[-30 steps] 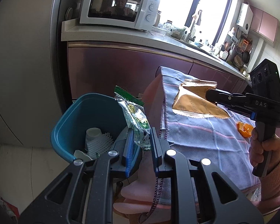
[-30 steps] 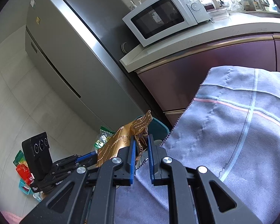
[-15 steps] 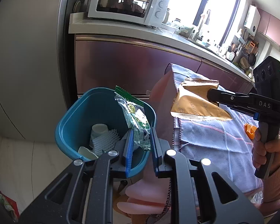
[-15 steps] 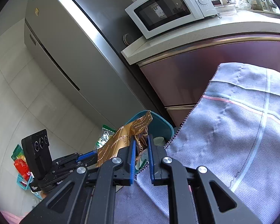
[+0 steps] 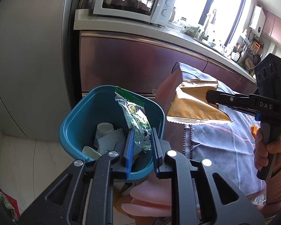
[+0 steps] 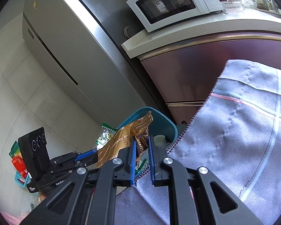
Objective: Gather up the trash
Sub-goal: 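Carry the wrapper and gold bag with both grippers over the teal bin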
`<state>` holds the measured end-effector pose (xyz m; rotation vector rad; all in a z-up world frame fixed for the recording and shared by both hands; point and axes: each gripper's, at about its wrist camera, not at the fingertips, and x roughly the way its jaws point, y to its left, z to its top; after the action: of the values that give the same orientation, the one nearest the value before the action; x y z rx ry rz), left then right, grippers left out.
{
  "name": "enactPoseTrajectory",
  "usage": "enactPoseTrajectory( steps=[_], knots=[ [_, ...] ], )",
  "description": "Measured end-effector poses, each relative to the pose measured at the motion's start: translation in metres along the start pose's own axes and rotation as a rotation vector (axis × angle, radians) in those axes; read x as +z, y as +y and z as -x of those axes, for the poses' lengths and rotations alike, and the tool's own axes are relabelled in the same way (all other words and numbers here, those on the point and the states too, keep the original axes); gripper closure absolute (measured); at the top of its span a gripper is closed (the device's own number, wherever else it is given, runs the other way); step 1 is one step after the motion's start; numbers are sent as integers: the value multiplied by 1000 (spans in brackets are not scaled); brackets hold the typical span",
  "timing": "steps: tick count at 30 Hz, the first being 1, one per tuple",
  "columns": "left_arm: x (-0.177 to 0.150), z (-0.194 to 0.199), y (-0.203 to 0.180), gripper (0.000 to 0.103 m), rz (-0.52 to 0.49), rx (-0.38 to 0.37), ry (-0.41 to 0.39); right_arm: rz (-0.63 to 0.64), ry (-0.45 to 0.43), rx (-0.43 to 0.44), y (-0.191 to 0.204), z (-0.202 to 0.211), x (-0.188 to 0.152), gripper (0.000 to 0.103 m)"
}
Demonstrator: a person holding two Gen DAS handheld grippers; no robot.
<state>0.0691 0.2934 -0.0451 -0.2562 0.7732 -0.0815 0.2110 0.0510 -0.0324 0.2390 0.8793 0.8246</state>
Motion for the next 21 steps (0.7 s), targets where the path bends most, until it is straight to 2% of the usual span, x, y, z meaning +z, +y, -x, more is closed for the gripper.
enactPoseTrajectory(
  steps=[21],
  knots=[
    [-2, -19, 12, 85, 32, 37, 22, 11, 61, -32, 3, -35, 6, 92]
  ],
)
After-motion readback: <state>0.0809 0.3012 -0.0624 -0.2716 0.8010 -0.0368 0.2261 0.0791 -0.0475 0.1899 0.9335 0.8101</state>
